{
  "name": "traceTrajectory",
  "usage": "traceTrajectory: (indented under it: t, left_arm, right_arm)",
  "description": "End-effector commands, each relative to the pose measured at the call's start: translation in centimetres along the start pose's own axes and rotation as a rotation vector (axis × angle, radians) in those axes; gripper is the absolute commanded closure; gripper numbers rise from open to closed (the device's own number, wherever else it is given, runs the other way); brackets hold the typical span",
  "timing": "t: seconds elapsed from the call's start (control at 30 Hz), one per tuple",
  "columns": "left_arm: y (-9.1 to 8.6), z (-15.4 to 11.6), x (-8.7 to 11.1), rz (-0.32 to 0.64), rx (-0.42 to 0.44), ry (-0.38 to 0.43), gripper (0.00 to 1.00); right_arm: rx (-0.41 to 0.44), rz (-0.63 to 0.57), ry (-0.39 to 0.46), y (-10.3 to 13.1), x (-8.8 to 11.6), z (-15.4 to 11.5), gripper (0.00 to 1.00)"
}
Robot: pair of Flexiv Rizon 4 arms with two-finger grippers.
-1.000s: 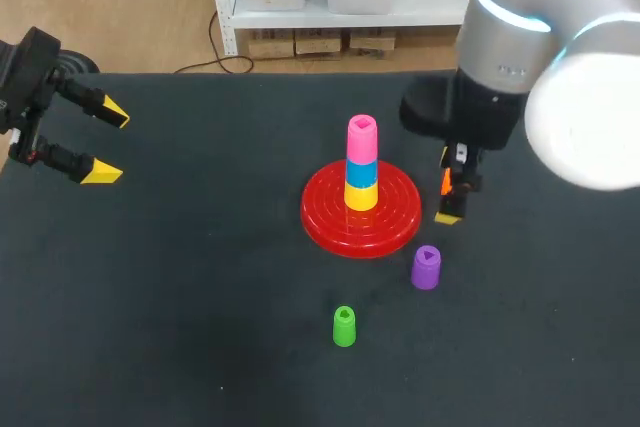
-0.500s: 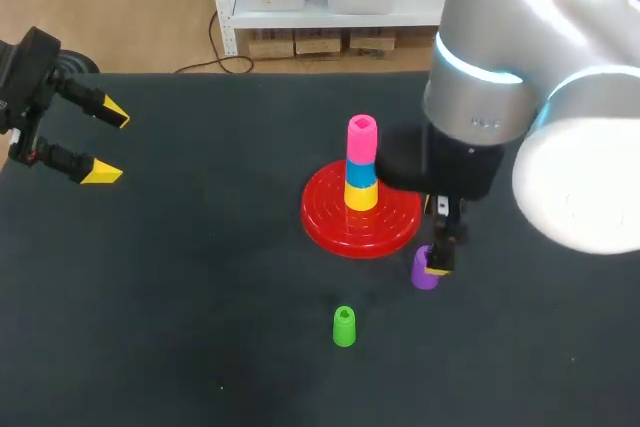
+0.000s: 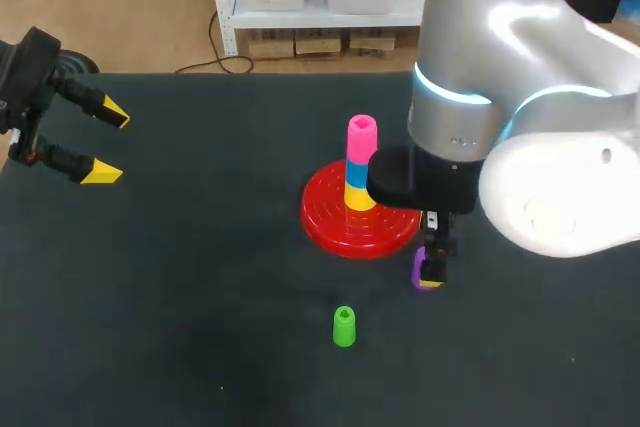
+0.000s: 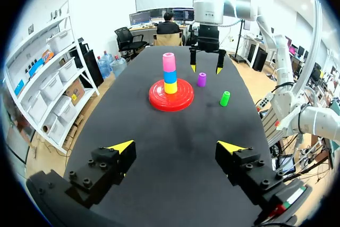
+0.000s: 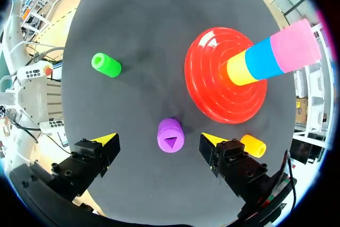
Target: Pick up and stack the cylinders on the red base in this order: pink,purple,orange,green
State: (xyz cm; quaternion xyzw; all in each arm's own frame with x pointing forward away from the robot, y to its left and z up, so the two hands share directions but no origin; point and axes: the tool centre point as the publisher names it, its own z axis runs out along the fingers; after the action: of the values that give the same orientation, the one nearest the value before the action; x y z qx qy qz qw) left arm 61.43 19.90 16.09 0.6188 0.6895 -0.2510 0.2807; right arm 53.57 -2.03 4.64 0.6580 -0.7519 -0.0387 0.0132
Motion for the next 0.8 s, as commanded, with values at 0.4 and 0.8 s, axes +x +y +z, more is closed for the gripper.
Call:
traceTrajectory:
  t: [0.4,0.8]
  left_arm:
    - [-0.1,0.0,0.1,0.002,-0.003,-0.002,0.0]
    - [-0.1,0.0,0.1,0.002,-0.003,-0.002,0.0]
  right_arm:
    - [-0.045,0.004,0.011,-0.3,-0.4,2.6,0.0]
    - [-0.052,0.022,0.029,0.0,-0.4,3.6,0.0]
